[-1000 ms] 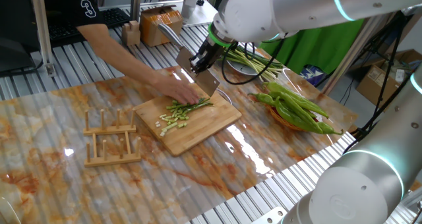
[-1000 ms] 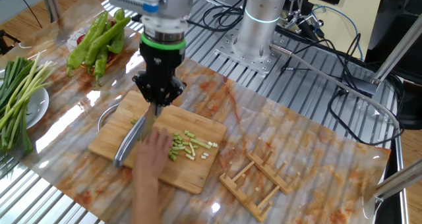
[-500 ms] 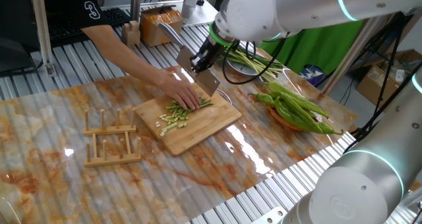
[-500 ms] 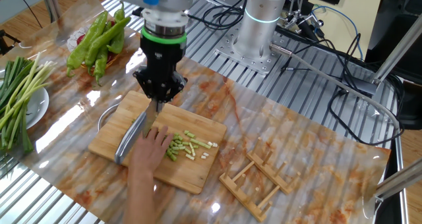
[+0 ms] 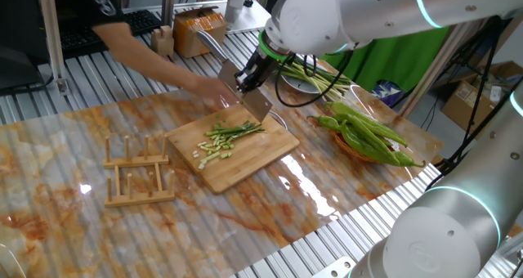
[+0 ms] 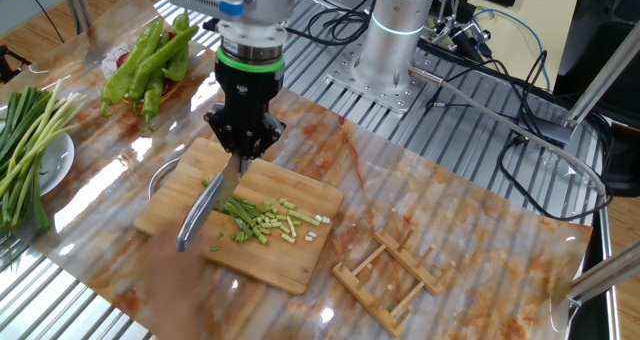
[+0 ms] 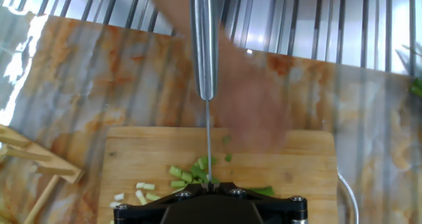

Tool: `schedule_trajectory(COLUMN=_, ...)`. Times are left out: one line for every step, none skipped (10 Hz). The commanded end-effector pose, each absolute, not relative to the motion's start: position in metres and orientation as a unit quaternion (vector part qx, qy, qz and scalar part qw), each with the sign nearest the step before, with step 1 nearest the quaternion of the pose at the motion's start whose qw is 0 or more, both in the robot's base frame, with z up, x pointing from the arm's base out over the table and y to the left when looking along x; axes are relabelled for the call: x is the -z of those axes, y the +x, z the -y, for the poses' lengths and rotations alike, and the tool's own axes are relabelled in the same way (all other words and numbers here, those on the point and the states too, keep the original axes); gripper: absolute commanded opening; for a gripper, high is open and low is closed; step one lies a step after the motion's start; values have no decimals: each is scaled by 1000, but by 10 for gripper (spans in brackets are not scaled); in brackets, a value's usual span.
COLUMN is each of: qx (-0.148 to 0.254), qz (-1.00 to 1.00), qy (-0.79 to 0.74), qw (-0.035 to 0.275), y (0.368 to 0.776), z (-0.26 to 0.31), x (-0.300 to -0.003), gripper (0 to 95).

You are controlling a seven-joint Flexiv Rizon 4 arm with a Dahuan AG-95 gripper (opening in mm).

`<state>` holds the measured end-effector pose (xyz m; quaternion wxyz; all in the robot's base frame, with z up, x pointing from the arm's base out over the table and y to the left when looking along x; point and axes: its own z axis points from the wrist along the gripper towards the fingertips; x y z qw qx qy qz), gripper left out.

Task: Chop the green garlic

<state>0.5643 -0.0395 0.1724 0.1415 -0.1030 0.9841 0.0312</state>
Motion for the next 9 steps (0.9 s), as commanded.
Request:
schedule_trajectory(qx=-22, qz=-986, qy=-103, qw=132, y=565, z=39, x=-171, gripper=0)
schedule_trajectory(qx=-9, qz=-988, qy=-94, qw=125, y=565, z=38, x=-171, gripper=0)
schedule_trajectory(qx=-6, qz=-988, qy=-92, qw=123, y=564, z=37, x=-171, gripper=0)
schedule_trajectory(qx=7, qz=-989, qy=-90, qw=118, y=564, z=34, x=-172, gripper=0)
schedule_trajectory(qx=22, qz=-990, qy=-83, qw=109, y=564, z=31, x=-173, gripper=0)
schedule_trajectory(qx=25, qz=-991, qy=-78, qw=110, y=565, z=29, x=-174, gripper=0)
schedule_trajectory(qx=23, qz=-992, qy=-74, qw=99, y=567, z=27, x=-173, gripper=0)
schedule_trajectory(qx=23, qz=-994, qy=-69, qw=83, y=572, z=24, x=-168, gripper=0)
schedule_trajectory(qx=27, qz=-996, qy=-53, qw=68, y=578, z=20, x=-160, gripper=0)
